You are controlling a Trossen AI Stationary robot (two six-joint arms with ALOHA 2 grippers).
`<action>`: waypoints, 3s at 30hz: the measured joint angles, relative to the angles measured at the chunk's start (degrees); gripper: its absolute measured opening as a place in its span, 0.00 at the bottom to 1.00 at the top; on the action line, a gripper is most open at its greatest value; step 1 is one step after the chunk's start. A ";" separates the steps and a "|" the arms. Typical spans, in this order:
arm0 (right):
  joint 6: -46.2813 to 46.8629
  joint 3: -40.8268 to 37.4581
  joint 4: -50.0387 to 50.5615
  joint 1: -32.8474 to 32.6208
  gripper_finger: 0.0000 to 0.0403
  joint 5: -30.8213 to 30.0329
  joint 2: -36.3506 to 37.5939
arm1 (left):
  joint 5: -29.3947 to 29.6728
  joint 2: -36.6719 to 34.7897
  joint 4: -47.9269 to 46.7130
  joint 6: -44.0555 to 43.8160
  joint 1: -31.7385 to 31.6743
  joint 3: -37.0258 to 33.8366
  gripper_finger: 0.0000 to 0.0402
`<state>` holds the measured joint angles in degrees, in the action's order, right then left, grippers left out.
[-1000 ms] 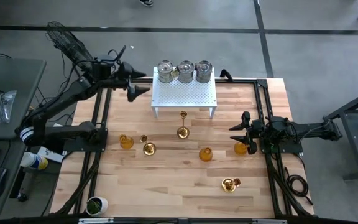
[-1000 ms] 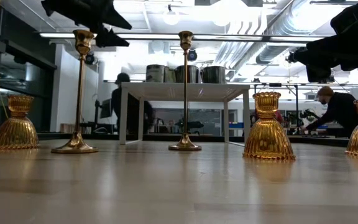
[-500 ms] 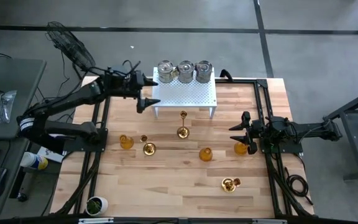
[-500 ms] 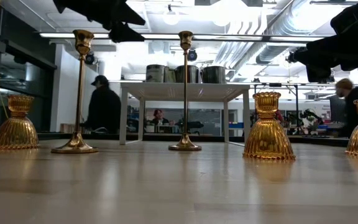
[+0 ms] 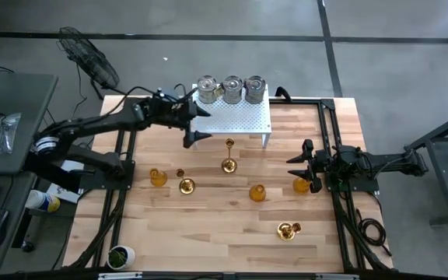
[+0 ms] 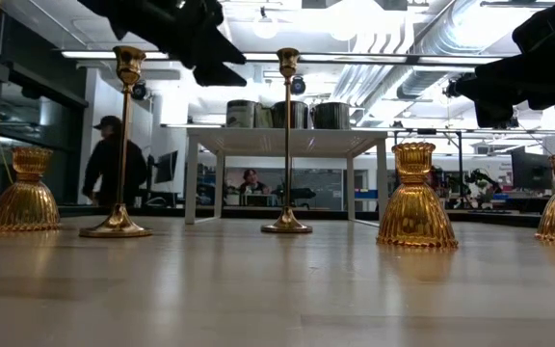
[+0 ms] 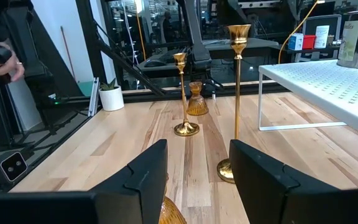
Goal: Pick & Place candle stick holders
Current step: Put the top gold candle holder on the shelf
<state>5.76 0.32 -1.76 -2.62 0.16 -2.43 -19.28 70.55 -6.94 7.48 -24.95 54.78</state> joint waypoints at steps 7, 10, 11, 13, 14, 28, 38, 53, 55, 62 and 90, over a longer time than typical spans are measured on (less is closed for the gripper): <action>0.00 0.00 0.00 0.01 0.41 0.00 0.00 | -1.93 4.34 11.68 0.16 2.92 -1.52 0.98; 0.00 0.00 -0.02 0.00 0.41 0.00 0.00 | -2.92 5.19 17.46 0.19 4.30 -4.00 0.98; 0.00 0.00 -0.02 -0.01 0.41 0.00 0.01 | -2.86 5.35 18.24 0.20 4.79 -4.72 0.98; 0.00 0.00 -0.02 0.01 0.41 0.00 0.01 | -2.16 5.35 19.55 -0.16 5.92 -6.24 0.98; 0.00 0.00 -0.02 0.01 0.41 0.00 0.01 | -1.31 5.30 20.26 -0.30 6.47 -6.92 0.98; 0.00 0.00 -0.02 0.01 0.41 -0.02 0.01 | 5.02 13.03 33.34 -0.23 11.59 -10.45 0.98; 0.00 0.00 -0.02 -0.01 0.41 -0.02 0.01 | 1.81 16.69 40.23 -0.39 11.48 -10.23 0.98; 0.00 0.00 -0.02 0.00 0.41 -0.01 0.01 | 1.43 20.02 43.07 -0.21 11.65 -11.19 0.62; 0.00 0.00 -0.02 0.00 0.41 -0.02 0.01 | 1.62 21.03 45.59 -0.21 11.96 -11.15 0.61; 0.00 0.00 -0.02 -0.01 0.41 -0.01 0.01 | 1.78 21.45 47.49 -0.23 11.96 -11.13 0.60; 0.00 0.00 0.00 -0.01 0.41 -0.02 0.01 | -1.66 21.33 48.32 -0.54 11.87 -11.10 0.05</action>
<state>5.76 0.32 -1.76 -2.63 0.14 -2.42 -20.94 91.88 41.37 6.93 -13.08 43.68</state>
